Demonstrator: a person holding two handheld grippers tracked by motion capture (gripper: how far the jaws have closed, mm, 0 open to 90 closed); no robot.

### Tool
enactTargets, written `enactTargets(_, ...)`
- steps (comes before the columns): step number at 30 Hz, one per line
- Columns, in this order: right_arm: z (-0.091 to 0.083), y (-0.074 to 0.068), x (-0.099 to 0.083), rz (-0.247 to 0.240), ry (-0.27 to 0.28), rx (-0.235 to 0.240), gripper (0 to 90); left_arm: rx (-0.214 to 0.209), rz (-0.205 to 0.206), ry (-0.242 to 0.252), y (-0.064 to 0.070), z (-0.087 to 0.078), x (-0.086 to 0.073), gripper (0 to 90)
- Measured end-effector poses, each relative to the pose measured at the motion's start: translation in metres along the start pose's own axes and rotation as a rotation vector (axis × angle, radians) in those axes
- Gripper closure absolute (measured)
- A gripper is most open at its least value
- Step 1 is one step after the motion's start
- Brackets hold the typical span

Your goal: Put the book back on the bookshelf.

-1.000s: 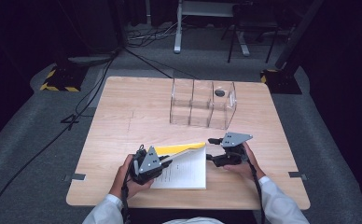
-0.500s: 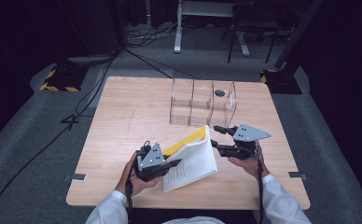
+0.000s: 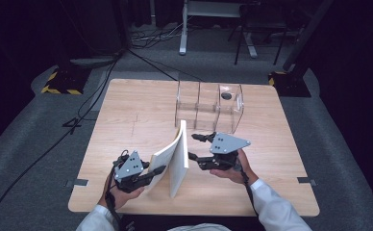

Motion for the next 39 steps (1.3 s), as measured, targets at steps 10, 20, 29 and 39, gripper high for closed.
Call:
enactTargets(10, 0.020, -0.026, -0.014, -0.015, -0.039, 0.087, 38.4, -0.052, -0.020, 0.019, 0.003, 0.008, -0.008, 75.6)
enactTargets(20, -0.003, -0.013, -0.024, 0.017, -0.024, 0.041, 36.9, -0.162, -0.018, 0.057, 0.008, 0.038, 0.004, 75.9)
enactTargets(29, -0.009, -0.011, -0.024, 0.017, -0.003, 0.008, 37.7, -0.134, 0.000, 0.042, 0.008, 0.033, 0.005, 68.0)
enactTargets(39, 0.004, -0.025, -0.024, -0.003, -0.021, 0.031, 37.9, -0.133, -0.019, -0.029, 0.025, 0.015, -0.009, 27.9)
Point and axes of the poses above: each handheld gripper's, and its own axes: z roughly forward along the jaws, x roughly out of its top, y roughly to its right, the point moved 4 cm from there along z, roughly forward along the jaws, and after that the axes turned 1 degree about y, right-handed, at the moved point
